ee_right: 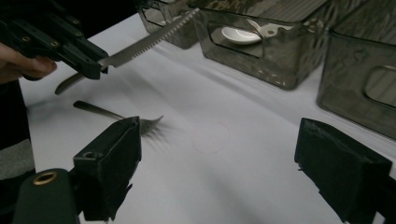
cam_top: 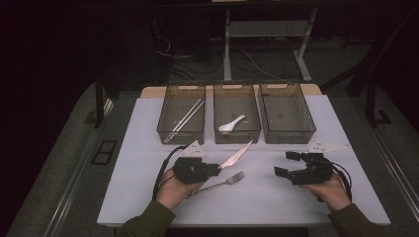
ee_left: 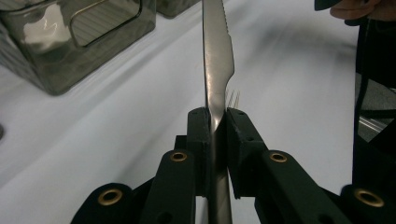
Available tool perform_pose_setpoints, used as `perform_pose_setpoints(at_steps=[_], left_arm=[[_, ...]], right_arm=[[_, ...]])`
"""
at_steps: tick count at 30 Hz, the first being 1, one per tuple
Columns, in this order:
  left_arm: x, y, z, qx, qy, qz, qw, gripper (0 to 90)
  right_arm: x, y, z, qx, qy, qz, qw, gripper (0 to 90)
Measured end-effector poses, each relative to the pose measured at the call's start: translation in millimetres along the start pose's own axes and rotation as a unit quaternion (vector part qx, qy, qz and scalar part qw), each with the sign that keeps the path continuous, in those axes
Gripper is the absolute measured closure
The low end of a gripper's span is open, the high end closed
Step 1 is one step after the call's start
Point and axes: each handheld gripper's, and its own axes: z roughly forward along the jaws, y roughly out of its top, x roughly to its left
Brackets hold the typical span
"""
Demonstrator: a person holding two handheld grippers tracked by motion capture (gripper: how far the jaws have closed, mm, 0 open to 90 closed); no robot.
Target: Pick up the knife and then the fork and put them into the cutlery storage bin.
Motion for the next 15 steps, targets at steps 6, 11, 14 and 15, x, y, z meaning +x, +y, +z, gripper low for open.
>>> perform_pose_setpoints(at_steps=[6, 11, 14, 15], left_arm=[[0.0, 9.0, 9.2, -0.008, -0.002, 0.002, 1.0, 79.4], [-1.9, 16.0, 13.9, -0.015, -0.002, 0.006, 0.9999, 79.4], [-2.6, 19.8, 16.7, -0.024, -0.004, 0.006, 0.9997, 79.4], [-3.1, 21.0, 17.2, -0.028, -0.003, 0.005, 0.9996, 79.4]], right_arm=[[4.8, 12.8, 20.5, -0.004, 0.043, 0.019, 0.9989, 22.6], [10.3, 24.0, 37.1, -0.013, 0.076, 0.029, 0.9966, 28.0], [11.9, 29.3, 45.6, -0.015, 0.092, 0.034, 0.9951, 34.5], [12.5, 30.9, 48.0, -0.015, 0.095, 0.036, 0.9947, 37.3]])
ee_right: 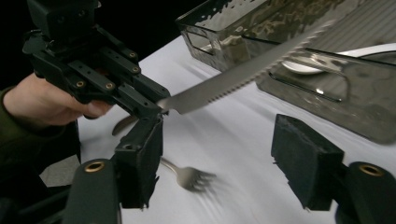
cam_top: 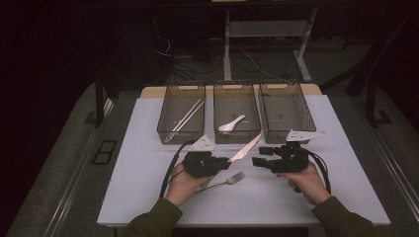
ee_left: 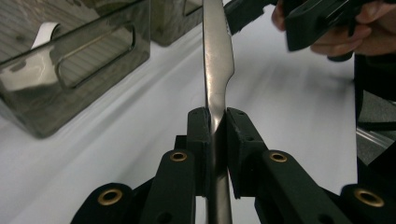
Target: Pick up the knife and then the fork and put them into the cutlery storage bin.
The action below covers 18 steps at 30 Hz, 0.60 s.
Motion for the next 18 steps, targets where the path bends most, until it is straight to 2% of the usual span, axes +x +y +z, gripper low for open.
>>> perform_pose_setpoints(at_steps=[3, 11, 15, 18], left_arm=[[-0.7, 3.4, 1.5, -0.006, 0.0, 0.003, 1.0, 79.4], [-2.5, 7.6, 8.0, -0.014, -0.002, 0.006, 0.9999, 79.4], [-3.2, 8.5, 7.4, -0.019, -0.001, 0.007, 0.9998, 79.4], [-3.2, 8.6, 7.5, -0.021, -0.002, 0.007, 0.9998, 79.4]], right_arm=[[-0.9, 3.6, 6.0, -0.005, 0.015, 0.01, 0.9998, 43.6], [0.6, 10.4, 21.0, 0.0, 0.044, 0.016, 0.9989, 54.4], [-1.2, 11.2, 22.9, -0.009, 0.058, 0.034, 0.9977, 61.5], [-2.3, 11.8, 23.4, -0.013, 0.061, 0.035, 0.9975, 65.6]])
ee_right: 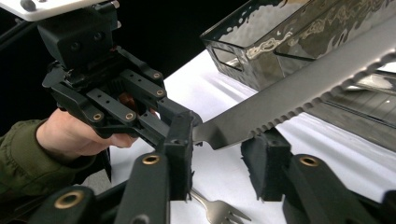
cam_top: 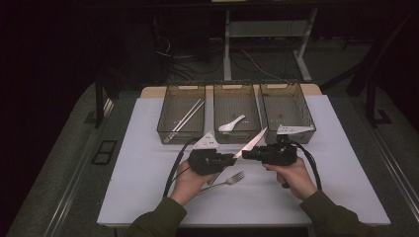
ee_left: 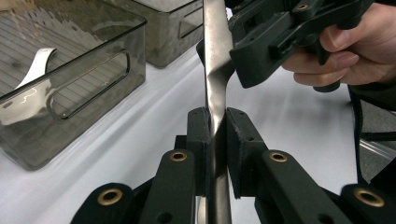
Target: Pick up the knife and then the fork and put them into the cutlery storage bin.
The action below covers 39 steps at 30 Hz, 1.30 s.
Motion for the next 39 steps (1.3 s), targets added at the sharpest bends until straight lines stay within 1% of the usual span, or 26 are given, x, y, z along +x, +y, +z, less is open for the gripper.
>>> perform_pose_setpoints(at_steps=[4, 10, 13, 22, 27, 29, 31, 34, 36, 39], left_arm=[[-0.4, 0.4, 0.7, -0.001, 0.001, 0.002, 1.0, 79.4], [0.1, 4.6, 2.6, -0.012, 0.004, 0.004, 0.9999, 79.4], [0.2, 6.2, 4.8, -0.015, 0.004, 0.003, 0.9999, 79.4], [-1.4, 9.9, 12.0, -0.017, 0.007, 0.01, 0.9998, 79.4], [-2.1, 12.0, 14.8, -0.02, 0.007, 0.014, 0.9997, 79.5], [-2.4, 12.1, 16.1, -0.02, 0.005, 0.015, 0.9997, 79.5], [-3.2, 12.0, 17.3, -0.016, 0.003, 0.018, 0.9997, 79.6], [-2.6, 11.6, 17.5, -0.018, 0.0, 0.014, 0.9997, 79.6], [-1.8, 12.0, 16.3, -0.019, -0.001, 0.013, 0.9997, 79.5], [-0.5, 11.7, 15.4, -0.021, -0.002, 0.011, 0.9997, 78.7]], right_arm=[[0.7, 1.7, 0.6, -0.005, 0.0, 0.0, 1.0, 70.2], [1.7, 5.3, 2.3, -0.013, 0.006, 0.006, 0.9999, 71.1], [0.5, 7.2, 0.8, -0.022, 0.006, 0.01, 0.9997, 74.2], [-0.1, 9.8, -2.0, -0.028, 0.006, 0.013, 0.9995, 78.0], [0.2, 10.5, -2.8, -0.03, 0.003, 0.012, 0.9995, 82.4], [0.3, 11.0, -3.4, -0.032, 0.005, 0.013, 0.9994, 84.1], [0.9, 11.7, -3.5, -0.032, 0.014, 0.015, 0.9993, 86.7], [3.0, 12.8, -2.5, -0.029, 0.009, 0.0, 0.9995, 87.8], [2.8, 14.0, -2.6, -0.029, 0.012, 0.003, 0.9995, 87.9], [4.2, 16.0, -1.7, -0.027, 0.01, -0.002, 0.9996, 88.1]])
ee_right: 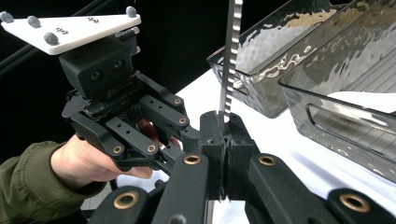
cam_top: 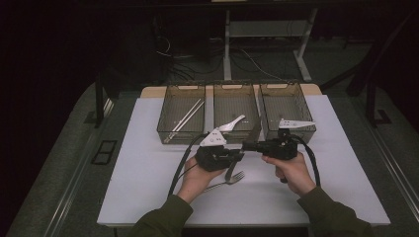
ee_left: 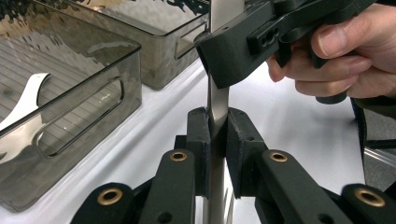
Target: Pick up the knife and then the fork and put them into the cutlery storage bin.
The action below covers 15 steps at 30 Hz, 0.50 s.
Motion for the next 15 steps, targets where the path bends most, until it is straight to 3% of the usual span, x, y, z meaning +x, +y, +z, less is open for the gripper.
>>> perform_pose_setpoints(at_steps=[7, 15], left_arm=[[4.3, -3.0, -8.5, -0.003, 0.002, -0.005, 1.0, 74.7], [9.0, -14.3, -32.5, -0.003, 0.006, -0.001, 1.0, 66.1]], right_arm=[[1.2, 4.9, 2.7, 0.007, -0.009, -0.02, 0.9997, 88.1], [-6.2, 10.3, -7.9, 0.002, -0.028, -0.024, 0.9993, 88.1]])
